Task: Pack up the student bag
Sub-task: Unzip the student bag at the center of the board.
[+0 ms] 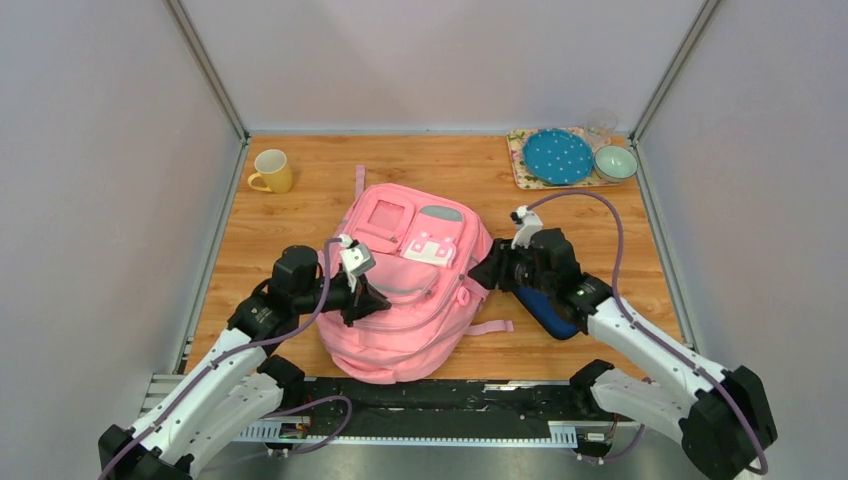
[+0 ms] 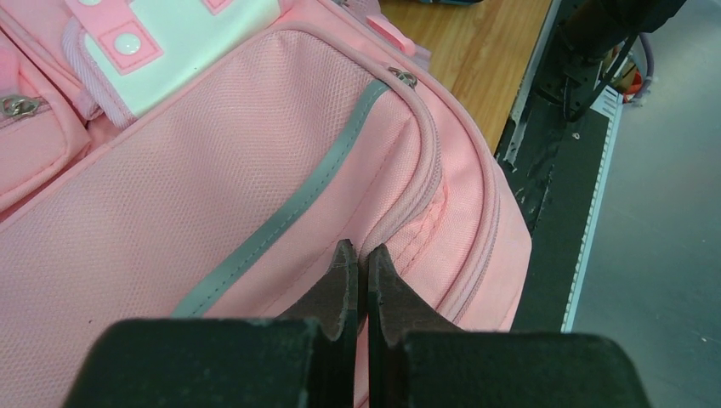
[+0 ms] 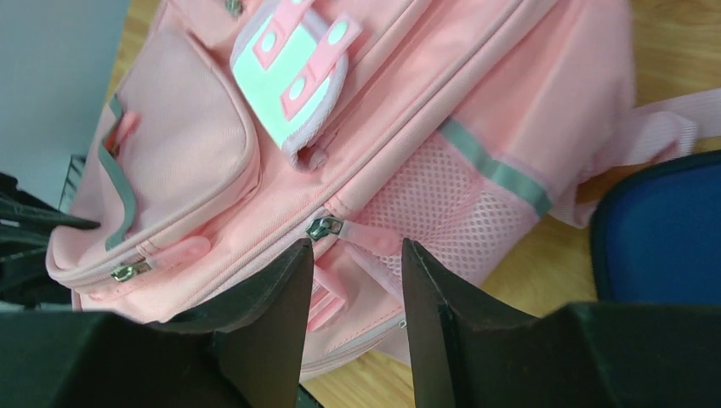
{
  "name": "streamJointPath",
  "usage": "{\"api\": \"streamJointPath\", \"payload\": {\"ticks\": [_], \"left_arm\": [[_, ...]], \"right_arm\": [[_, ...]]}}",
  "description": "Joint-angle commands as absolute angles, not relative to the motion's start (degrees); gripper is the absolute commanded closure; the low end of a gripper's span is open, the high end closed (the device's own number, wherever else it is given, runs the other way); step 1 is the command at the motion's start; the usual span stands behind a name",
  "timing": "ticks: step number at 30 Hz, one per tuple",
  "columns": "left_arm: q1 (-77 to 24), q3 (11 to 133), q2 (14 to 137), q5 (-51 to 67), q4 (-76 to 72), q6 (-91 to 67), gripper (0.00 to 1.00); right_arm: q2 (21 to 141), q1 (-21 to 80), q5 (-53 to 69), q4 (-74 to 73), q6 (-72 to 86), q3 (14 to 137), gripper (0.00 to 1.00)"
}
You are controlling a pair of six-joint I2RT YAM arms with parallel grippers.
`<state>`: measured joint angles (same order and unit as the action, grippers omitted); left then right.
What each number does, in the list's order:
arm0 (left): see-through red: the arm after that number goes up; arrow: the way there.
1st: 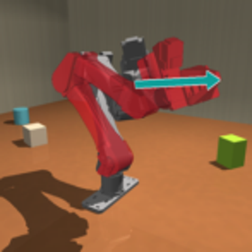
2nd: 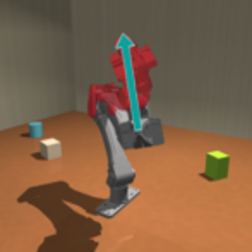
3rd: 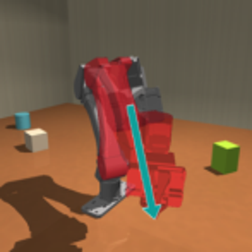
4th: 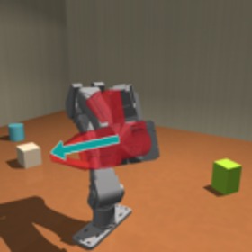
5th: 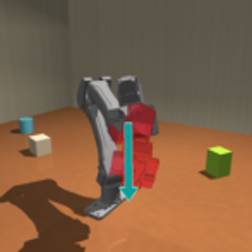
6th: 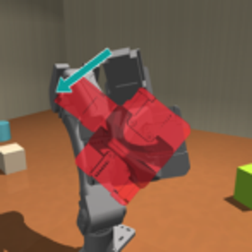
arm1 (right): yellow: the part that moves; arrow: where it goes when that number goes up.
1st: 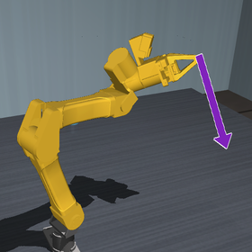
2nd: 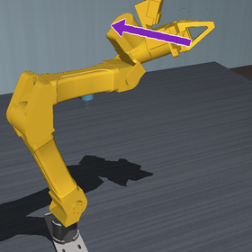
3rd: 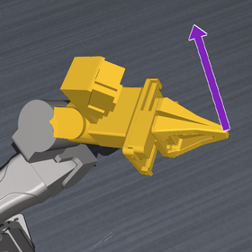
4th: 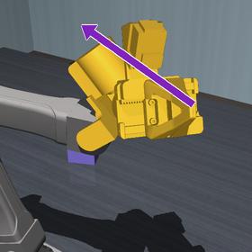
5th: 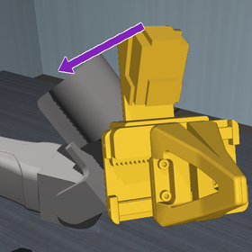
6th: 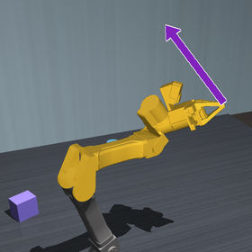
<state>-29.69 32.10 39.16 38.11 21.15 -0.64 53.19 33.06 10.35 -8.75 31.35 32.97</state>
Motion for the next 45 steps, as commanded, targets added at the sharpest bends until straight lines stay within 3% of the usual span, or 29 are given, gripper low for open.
{"api": "streamJointPath", "payload": {"ticks": [1,10,18,41,45], "left_arm": [[-28.83,32.08,37.18,38.5,21.18,-0.09,1.0],[-28.92,31.64,35.16,39.46,23.2,2.02,1.0],[-28.92,30.67,35.51,41.57,21.09,0.35,1.0],[-28.92,29.53,35.86,43.24,17.23,-3.07,1.0],[-28.92,29.53,36.38,43.59,16.96,-3.16,1.0]], "right_arm": [[58.88,32.61,24.42,-9.41,21.11,37.26,0.55],[62.75,25.5,40.77,-8.61,12.14,39.99,0.54],[74.6,19.95,54.3,-12.21,5.46,44.11,0.55],[84.46,19.6,58.97,-10.29,1.93,45.53,0.53],[84.46,19.6,61.34,-9.49,2.28,45.18,0.57]]}}
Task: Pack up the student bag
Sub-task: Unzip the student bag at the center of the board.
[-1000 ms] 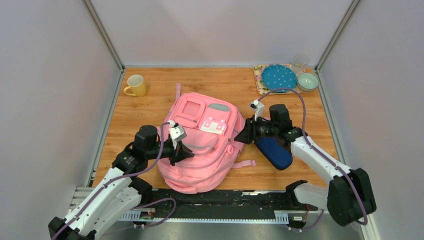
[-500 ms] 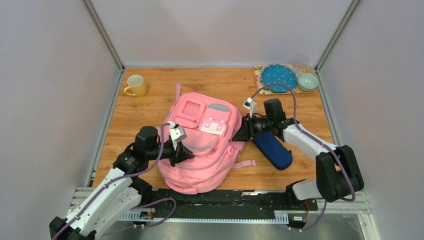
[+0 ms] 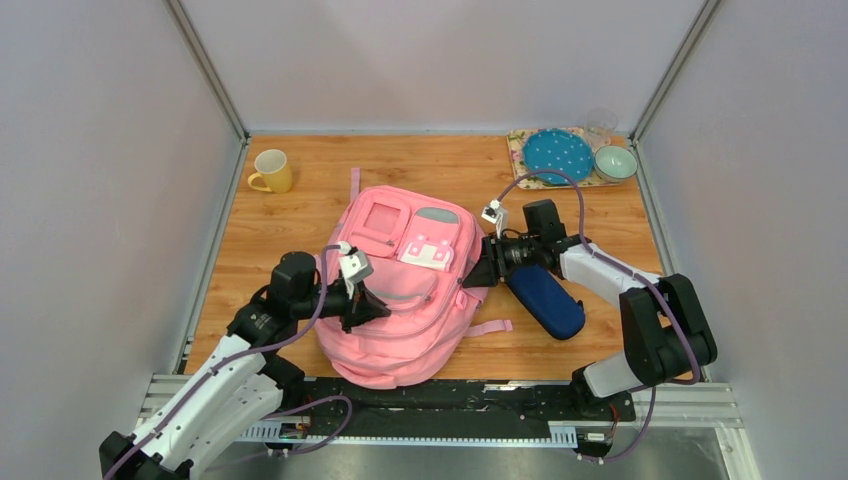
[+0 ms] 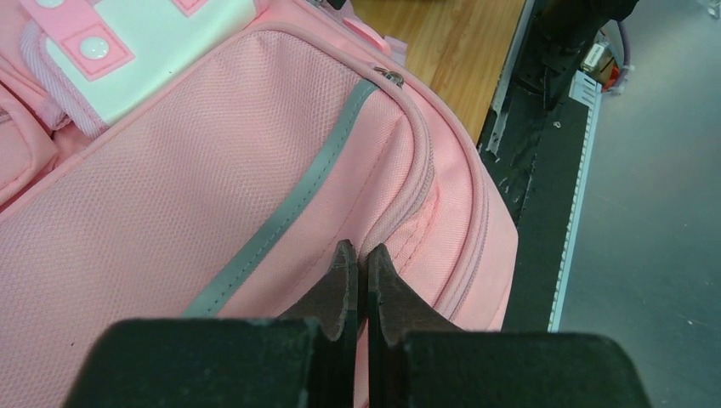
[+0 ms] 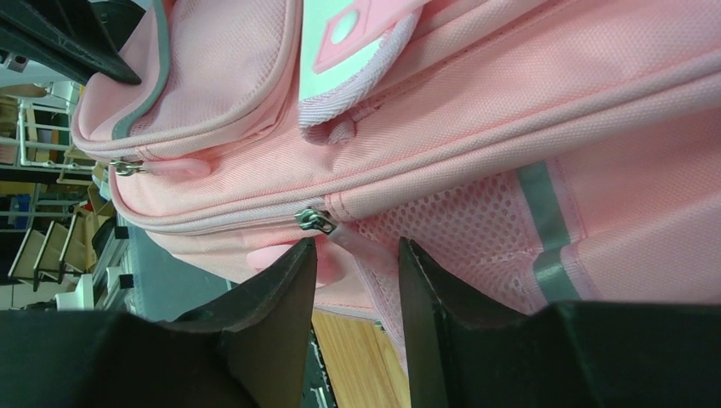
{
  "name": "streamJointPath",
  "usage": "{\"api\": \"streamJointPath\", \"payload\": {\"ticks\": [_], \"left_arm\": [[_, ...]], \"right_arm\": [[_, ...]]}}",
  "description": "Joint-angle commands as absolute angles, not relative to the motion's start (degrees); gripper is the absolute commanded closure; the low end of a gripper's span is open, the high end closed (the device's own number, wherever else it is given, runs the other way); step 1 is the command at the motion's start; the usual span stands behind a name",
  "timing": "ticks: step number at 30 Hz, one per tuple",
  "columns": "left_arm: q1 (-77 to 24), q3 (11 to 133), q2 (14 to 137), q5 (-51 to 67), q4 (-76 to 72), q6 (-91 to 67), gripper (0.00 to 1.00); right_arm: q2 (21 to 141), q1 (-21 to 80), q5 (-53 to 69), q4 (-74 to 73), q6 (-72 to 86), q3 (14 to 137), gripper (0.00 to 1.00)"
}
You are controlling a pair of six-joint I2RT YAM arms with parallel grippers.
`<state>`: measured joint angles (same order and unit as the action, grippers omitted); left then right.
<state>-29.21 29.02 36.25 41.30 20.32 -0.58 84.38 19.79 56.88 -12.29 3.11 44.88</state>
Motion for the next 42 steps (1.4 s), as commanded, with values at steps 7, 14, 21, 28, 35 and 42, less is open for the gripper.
{"api": "streamJointPath", "payload": {"ticks": [7,14,21,28,35,42], "left_arm": [[-28.83,29.36,37.09,43.95,16.88,-3.25,1.0],[-28.92,29.36,36.91,43.86,16.7,-3.43,1.0],[-28.83,29.36,36.65,43.86,16.87,-3.6,1.0],[-28.83,29.44,36.48,43.68,17.14,-3.87,1.0],[-28.83,29.36,36.21,43.15,17.49,-3.87,1.0],[-28.83,29.36,36.47,41.05,17.4,-4.04,1.0]], "right_arm": [[83.23,19.42,62.58,-8.7,2.99,43.77,0.64],[83.23,19.51,62.14,-8.17,3.78,42.98,0.65],[84.46,19.42,61.27,-5.45,5.88,42.1,0.59],[86.92,19.51,62.4,-0.79,8.61,41.92,0.71],[84.82,19.51,62.84,1.32,10.19,40.52,0.97],[77.54,19.6,58.11,0.18,11.87,38.5,1.0]]}}
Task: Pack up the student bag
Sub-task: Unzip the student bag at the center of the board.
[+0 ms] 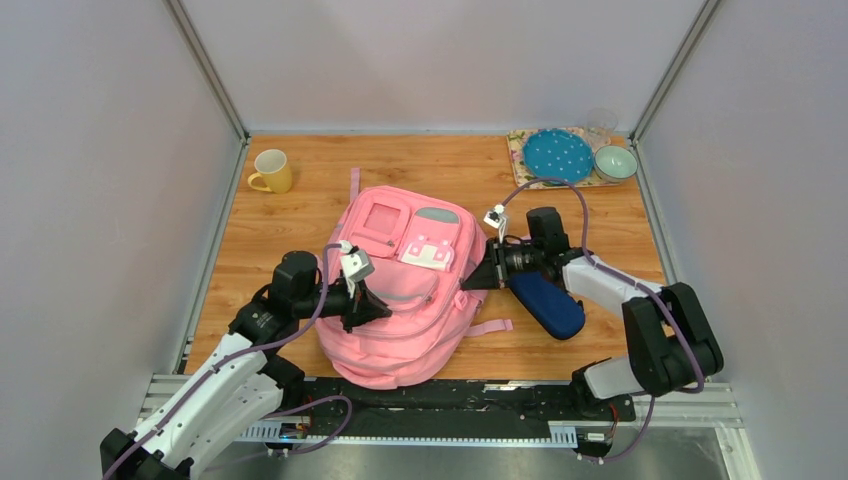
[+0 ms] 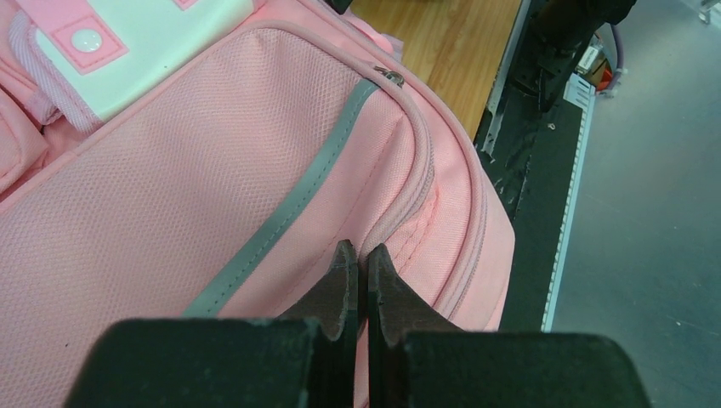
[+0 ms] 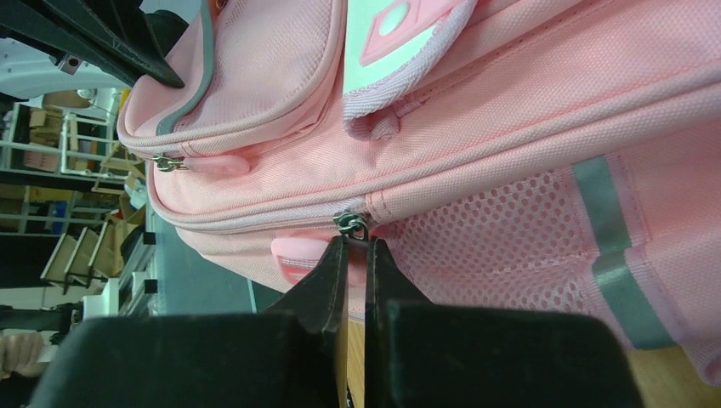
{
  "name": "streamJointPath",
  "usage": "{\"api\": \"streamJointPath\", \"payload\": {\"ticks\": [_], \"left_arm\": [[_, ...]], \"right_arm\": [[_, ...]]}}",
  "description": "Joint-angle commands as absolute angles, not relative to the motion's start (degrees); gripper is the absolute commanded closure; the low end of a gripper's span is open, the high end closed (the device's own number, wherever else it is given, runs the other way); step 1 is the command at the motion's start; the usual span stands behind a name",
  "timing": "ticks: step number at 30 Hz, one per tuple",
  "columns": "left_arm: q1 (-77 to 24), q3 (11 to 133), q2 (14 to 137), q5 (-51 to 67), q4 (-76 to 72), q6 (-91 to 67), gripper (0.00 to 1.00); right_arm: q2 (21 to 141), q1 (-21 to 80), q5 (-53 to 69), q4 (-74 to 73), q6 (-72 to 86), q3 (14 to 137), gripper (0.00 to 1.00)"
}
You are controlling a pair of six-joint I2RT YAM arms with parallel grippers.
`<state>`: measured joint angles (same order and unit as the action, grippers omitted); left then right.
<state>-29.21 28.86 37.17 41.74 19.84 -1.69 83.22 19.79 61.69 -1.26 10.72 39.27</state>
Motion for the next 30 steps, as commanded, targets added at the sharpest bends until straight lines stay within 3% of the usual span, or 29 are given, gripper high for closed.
{"api": "streamJointPath", "payload": {"ticks": [1,8,12,17,27,30], "left_arm": [[-28.83,29.27,36.65,40.7,17.4,-4.22,1.0],[-28.83,29.09,37.09,37.36,16.7,-5.36,1.0],[-28.83,29.27,37.7,36.92,15.56,-6.41,1.0],[-28.83,30.06,39.64,36.91,14.51,-6.77,1.0],[-28.83,31.2,42.1,35.25,11.16,-8.96,1.0],[-28.83,31.38,42.54,34.89,10.55,-9.49,1.0]], "right_arm": [[76.74,19.77,57.05,-2.09,11.78,38.41,1.0],[69.35,23.63,44.06,-10.01,11.51,39.02,1.0],[65.57,28.64,23.03,-15.1,11.08,41.12,1.0],[63.02,36.73,9.16,-20.3,8.18,43.76,1.0],[65.91,52.28,-16.58,-28.56,6.77,50.62,1.0],[67.93,54.93,-18.19,-31.97,6.77,53.34,1.0]]}}
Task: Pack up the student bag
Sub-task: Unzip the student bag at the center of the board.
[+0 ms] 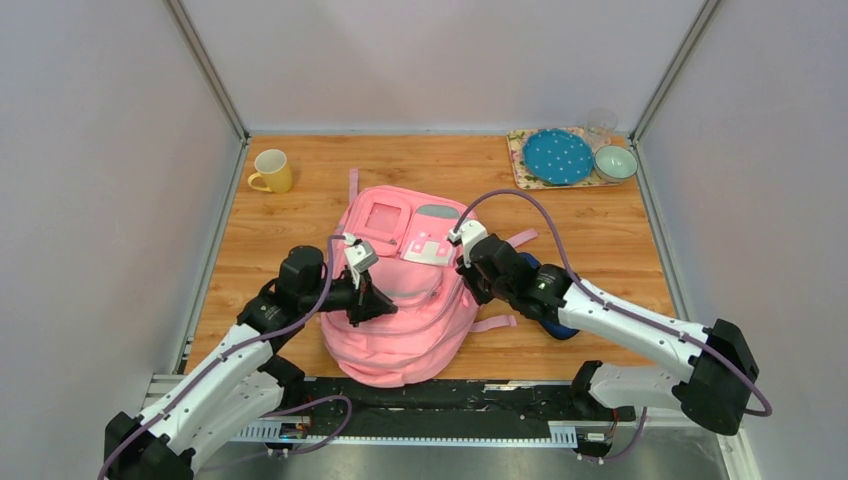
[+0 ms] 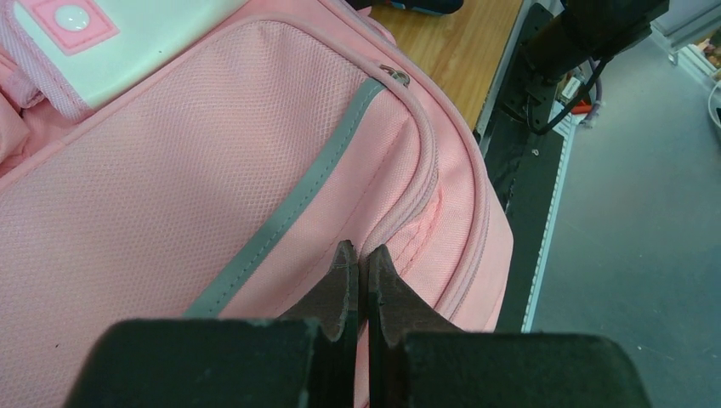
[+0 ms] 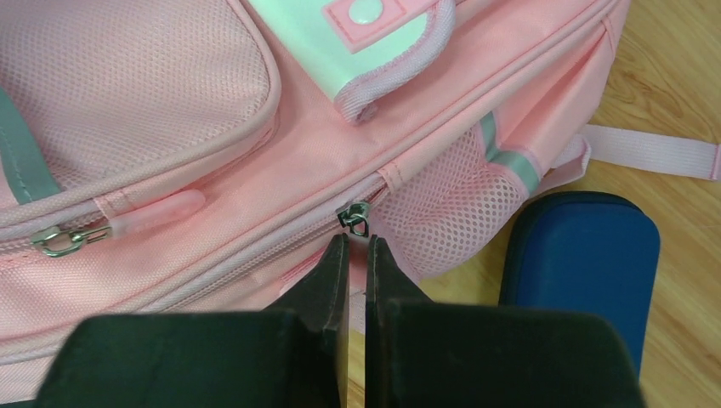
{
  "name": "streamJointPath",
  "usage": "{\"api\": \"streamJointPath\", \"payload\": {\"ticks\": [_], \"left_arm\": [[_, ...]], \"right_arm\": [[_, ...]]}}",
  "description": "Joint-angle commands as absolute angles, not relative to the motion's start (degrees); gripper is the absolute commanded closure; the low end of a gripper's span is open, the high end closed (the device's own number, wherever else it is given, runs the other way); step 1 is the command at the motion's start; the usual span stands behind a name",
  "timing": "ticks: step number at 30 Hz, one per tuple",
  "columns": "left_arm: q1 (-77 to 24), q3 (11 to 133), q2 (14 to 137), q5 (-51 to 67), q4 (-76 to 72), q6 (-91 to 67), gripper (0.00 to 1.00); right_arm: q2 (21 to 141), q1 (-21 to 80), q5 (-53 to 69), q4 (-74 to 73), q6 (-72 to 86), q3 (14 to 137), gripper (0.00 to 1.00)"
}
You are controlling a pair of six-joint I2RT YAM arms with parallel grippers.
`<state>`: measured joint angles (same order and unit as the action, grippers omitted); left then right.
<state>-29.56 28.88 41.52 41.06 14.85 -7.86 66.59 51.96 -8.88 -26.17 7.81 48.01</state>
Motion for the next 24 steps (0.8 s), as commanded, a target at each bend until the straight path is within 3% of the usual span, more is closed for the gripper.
{"api": "streamJointPath", "payload": {"ticks": [1,10,24], "left_arm": [[-28.92,31.46,42.54,34.72,10.37,-9.58,1.0],[-28.83,31.38,42.36,32.26,7.82,-11.51,1.0],[-28.83,32.08,42.28,31.73,6.15,-14.77,1.0]], "right_arm": [[69.24,55.98,-17.58,-33.04,6.59,54.22,1.0],[72.25,64.85,-6.25,-37.71,8.34,60.99,1.0],[74.7,77.25,-2.01,-17.86,29.87,59.68,1.0]]}}
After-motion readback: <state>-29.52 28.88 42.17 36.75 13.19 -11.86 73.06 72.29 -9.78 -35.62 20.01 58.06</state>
